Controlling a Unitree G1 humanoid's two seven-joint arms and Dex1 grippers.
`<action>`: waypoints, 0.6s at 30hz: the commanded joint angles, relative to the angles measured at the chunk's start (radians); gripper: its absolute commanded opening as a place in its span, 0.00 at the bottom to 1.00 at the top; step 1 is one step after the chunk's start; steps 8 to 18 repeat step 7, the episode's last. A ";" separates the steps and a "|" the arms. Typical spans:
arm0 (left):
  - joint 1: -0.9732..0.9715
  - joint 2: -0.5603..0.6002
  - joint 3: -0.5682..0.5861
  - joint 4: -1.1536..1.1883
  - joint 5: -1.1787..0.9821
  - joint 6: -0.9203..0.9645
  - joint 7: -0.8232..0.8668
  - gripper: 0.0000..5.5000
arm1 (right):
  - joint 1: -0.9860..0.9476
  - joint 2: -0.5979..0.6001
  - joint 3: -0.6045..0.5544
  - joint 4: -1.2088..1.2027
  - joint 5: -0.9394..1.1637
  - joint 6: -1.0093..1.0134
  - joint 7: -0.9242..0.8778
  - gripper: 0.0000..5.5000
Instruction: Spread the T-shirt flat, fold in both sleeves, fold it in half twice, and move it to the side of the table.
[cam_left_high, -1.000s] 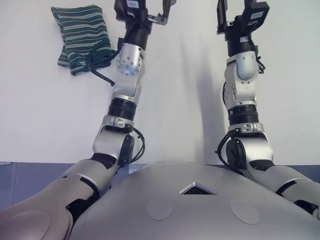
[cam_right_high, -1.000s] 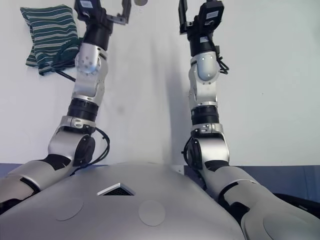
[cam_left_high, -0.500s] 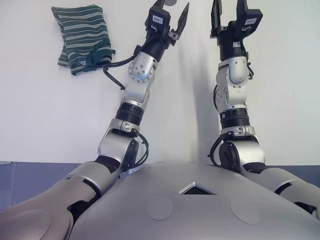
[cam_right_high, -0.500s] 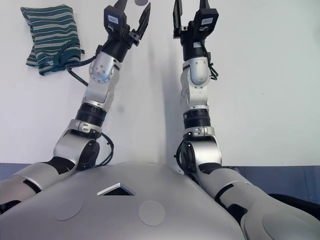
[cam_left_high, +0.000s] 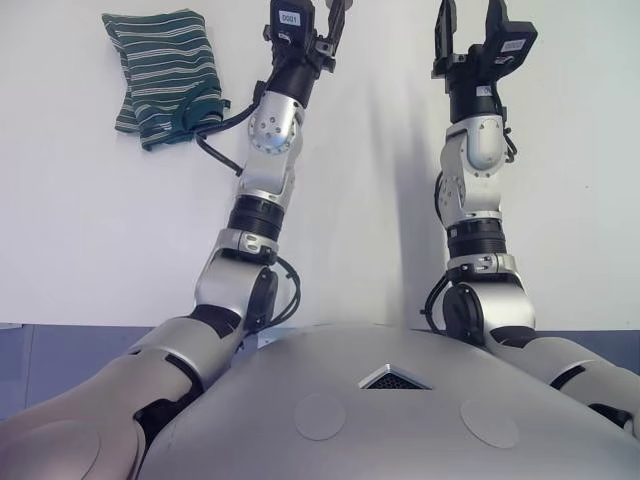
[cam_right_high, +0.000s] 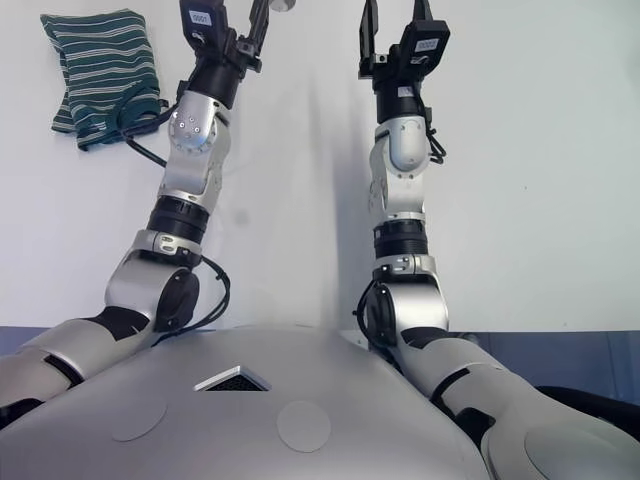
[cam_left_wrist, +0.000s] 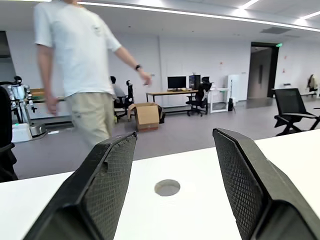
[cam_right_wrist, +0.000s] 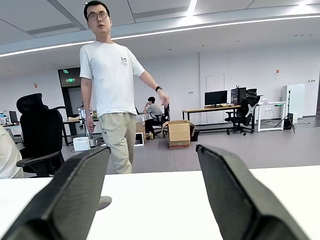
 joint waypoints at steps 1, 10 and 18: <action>-0.029 0.004 0.005 0.023 0.007 -0.010 0.008 0.51 | -0.029 0.000 0.006 0.008 -0.002 0.001 0.007 0.58; -0.037 0.005 0.010 0.038 0.006 -0.016 0.011 0.51 | -0.036 -0.001 0.006 0.014 0.001 0.000 0.009 0.58; -0.037 0.005 0.010 0.038 0.006 -0.016 0.011 0.51 | -0.036 -0.001 0.006 0.014 0.001 0.000 0.009 0.58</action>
